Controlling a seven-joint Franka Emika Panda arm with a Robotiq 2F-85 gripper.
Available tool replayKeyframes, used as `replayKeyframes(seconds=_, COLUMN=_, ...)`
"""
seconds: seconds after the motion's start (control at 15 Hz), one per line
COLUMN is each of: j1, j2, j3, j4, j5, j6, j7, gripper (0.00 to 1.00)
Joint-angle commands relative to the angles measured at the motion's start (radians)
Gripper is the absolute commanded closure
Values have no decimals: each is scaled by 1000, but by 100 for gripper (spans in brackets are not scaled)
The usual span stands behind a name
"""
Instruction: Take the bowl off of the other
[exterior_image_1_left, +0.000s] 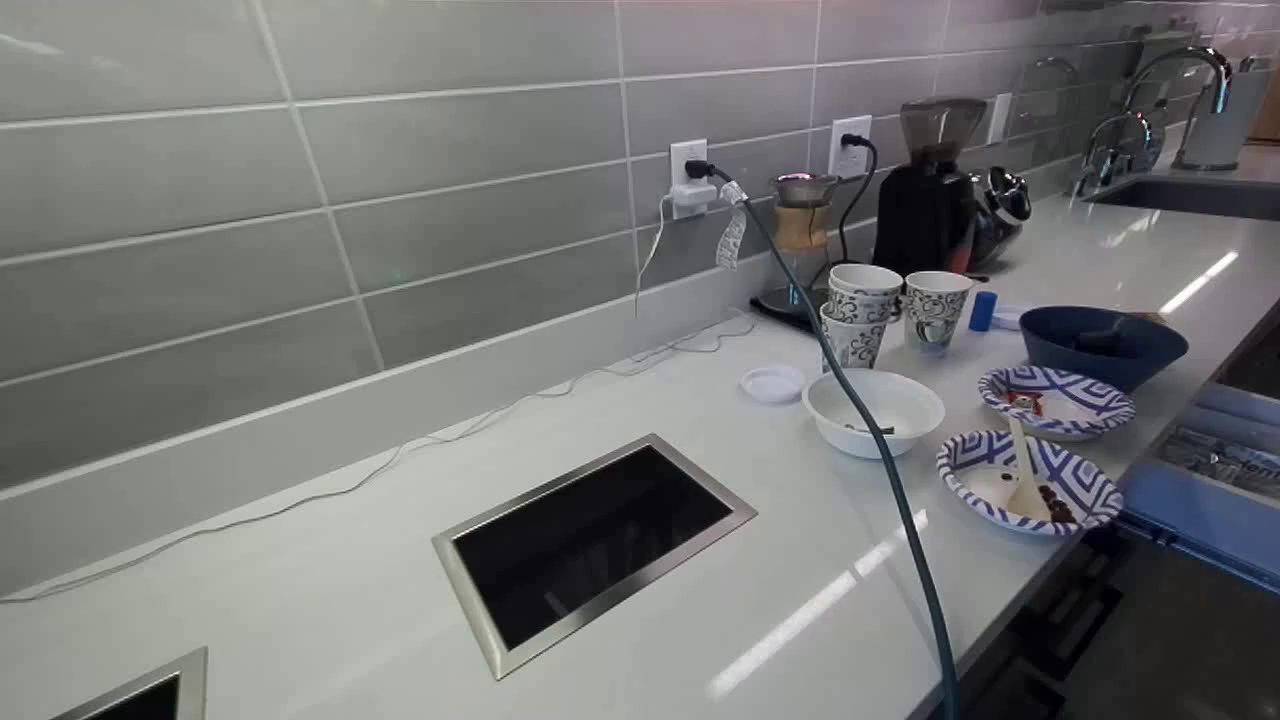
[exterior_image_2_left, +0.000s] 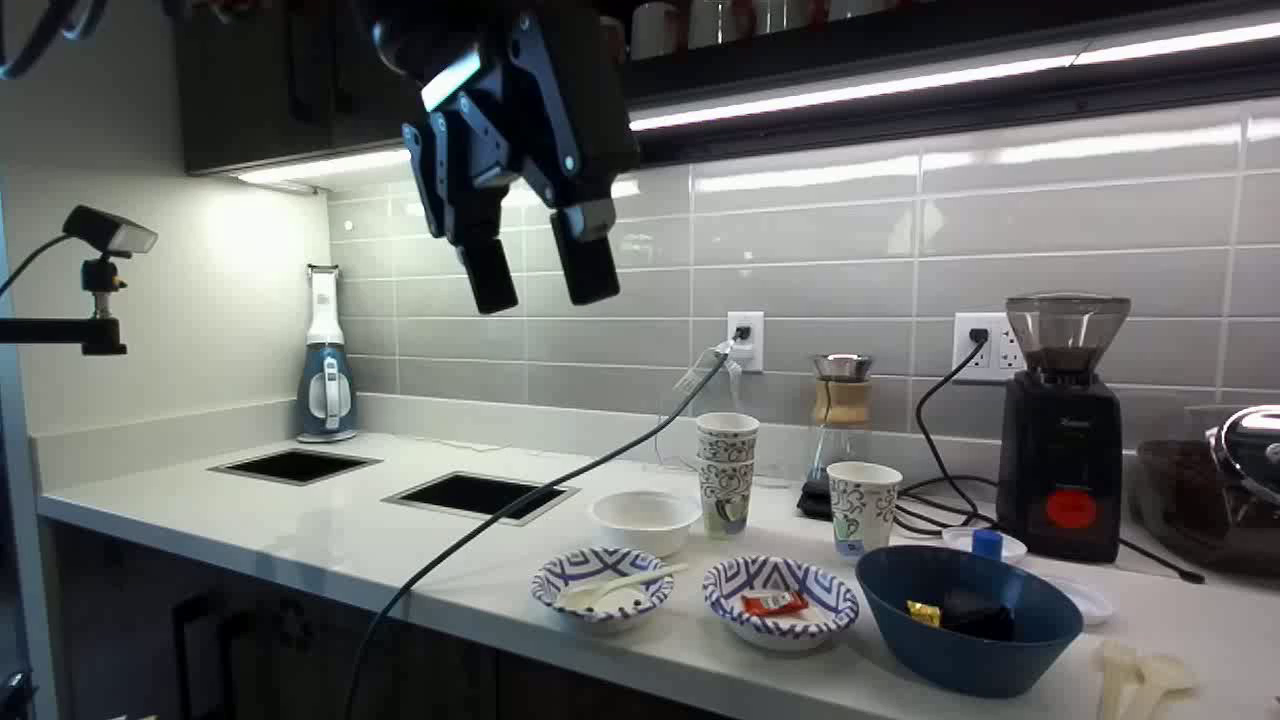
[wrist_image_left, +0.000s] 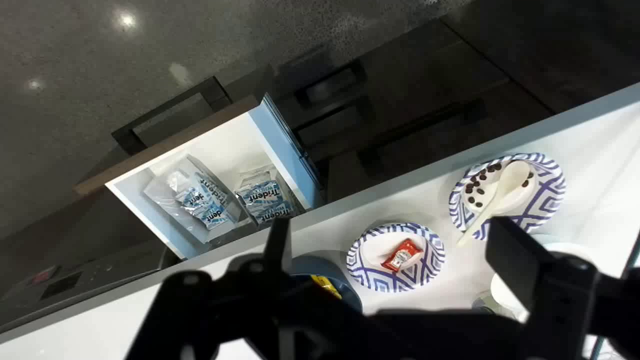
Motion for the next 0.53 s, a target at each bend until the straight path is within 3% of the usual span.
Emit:
replayKeyframes(seconds=0.0, j1=-2, j2=1, j3=2, j4=3, j5=2, j6=-3, j7=-1, gripper=0)
replayKeyframes(seconds=0.27, j1=-28, j2=57, j3=65, j4=-28, j5=24, j6=10, j7=180, gripper=0)
replayKeyframes(seconds=0.47, j1=-56, j2=111, j3=119, j4=-69, j5=24, j6=85, j7=373, gripper=0)
